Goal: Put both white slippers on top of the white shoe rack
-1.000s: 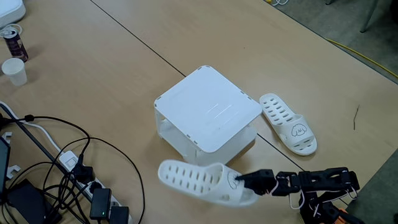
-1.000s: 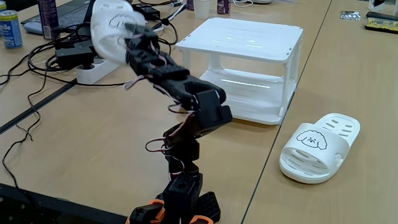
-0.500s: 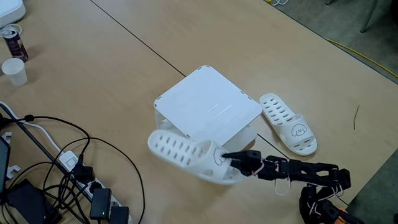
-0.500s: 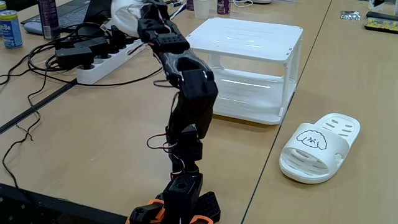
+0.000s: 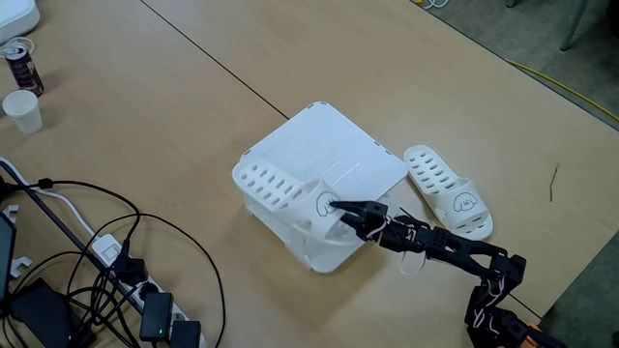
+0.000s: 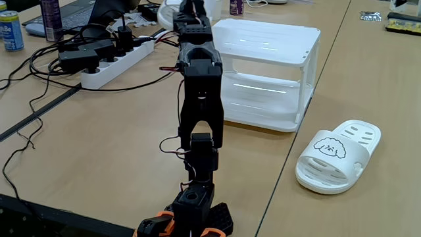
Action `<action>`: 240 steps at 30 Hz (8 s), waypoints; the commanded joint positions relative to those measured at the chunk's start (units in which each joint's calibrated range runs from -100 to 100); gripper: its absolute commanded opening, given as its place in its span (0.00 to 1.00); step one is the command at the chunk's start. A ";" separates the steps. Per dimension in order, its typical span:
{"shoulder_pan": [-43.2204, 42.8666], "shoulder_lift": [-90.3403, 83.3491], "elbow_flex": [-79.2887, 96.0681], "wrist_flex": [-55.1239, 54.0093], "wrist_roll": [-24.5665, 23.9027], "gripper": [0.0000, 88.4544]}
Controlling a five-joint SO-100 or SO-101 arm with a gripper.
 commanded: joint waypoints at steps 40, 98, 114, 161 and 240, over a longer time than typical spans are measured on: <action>6.46 11.86 -19.11 -0.09 0.42 0.01; 8.43 12.62 -17.66 -0.18 0.42 0.06; 5.30 12.28 -13.42 -0.18 0.42 0.17; 4.89 -14.31 12.38 -0.35 0.42 0.06; -0.95 -4.13 13.73 -0.26 0.42 0.01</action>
